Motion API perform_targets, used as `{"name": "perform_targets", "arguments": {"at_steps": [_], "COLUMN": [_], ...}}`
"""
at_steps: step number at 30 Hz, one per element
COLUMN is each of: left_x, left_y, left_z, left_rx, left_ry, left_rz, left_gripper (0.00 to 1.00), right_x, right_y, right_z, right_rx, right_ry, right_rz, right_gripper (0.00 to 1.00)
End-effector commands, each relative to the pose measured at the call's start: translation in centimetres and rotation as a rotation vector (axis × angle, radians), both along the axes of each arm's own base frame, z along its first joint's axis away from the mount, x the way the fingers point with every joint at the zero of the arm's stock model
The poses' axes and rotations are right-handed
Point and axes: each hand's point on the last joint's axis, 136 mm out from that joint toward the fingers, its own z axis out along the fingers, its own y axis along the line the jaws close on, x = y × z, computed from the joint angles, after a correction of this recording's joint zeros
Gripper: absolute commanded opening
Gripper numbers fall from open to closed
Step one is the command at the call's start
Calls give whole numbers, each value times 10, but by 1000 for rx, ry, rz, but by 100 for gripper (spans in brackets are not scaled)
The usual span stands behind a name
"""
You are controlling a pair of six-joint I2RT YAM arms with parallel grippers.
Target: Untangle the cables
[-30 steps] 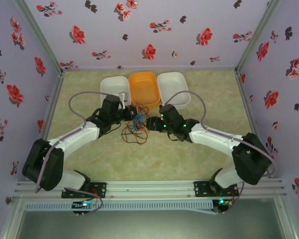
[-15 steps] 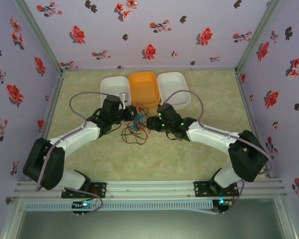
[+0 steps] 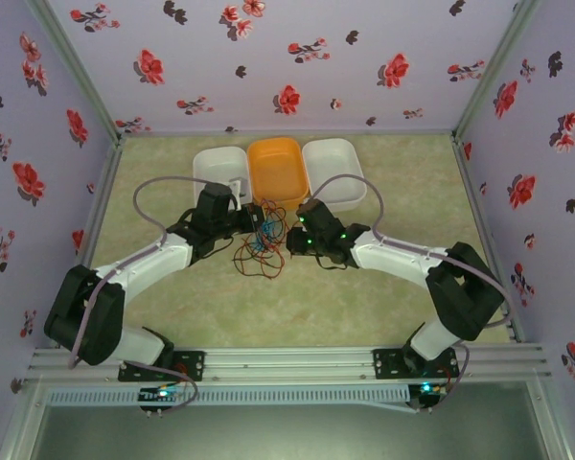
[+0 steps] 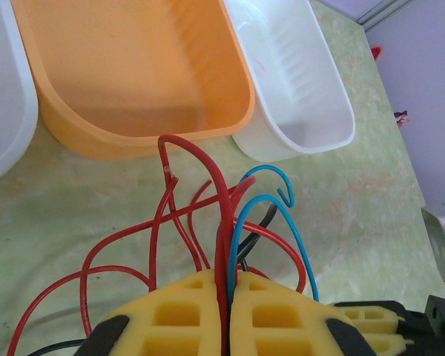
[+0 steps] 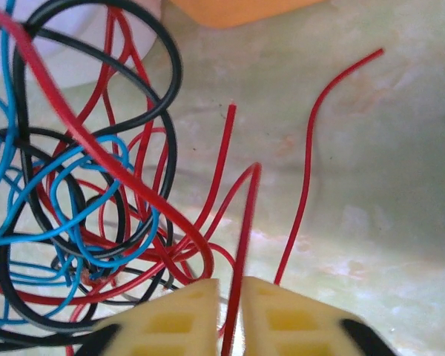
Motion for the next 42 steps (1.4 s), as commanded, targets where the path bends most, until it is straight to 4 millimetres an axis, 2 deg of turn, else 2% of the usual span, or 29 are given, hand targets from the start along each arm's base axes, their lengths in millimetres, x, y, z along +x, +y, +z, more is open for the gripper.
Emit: {"name": "perform_targets", "arguments": {"at_steps": [1,4,11,16,22,26,38,42], "left_x": [5,4,0,-4,-11,-18,-25,-27], "left_y": [-2,-1,7,12,8,5,-5,-7], "left_z": [6,4,-11,-24,-33,-31,-35,-36], "left_rx": [13,21,89,124,162,206,248,256], "left_ry": [-37,-34,-17,-18,-44,-74,-90,-89], "left_rz": [-13,-17,-21,-24,-77,-137,-201,-215], "left_gripper": [0,0,0,0,0,0,0,0], "right_x": [0,0,2,8,12,9,0,1], "right_y": [0,-13,-65,-99,-122,-138,-187,-198], "right_z": [8,11,34,67,114,142,209,225], "right_rx": [-15,-55,-216,-287,-313,-337,-361,-359], "right_ry": [-9,-26,-117,-220,-322,-383,-518,-551], "right_rz": [-1,-23,-130,-213,-264,-295,-401,-440], "right_gripper": [8,0,0,0,0,0,0,0]}}
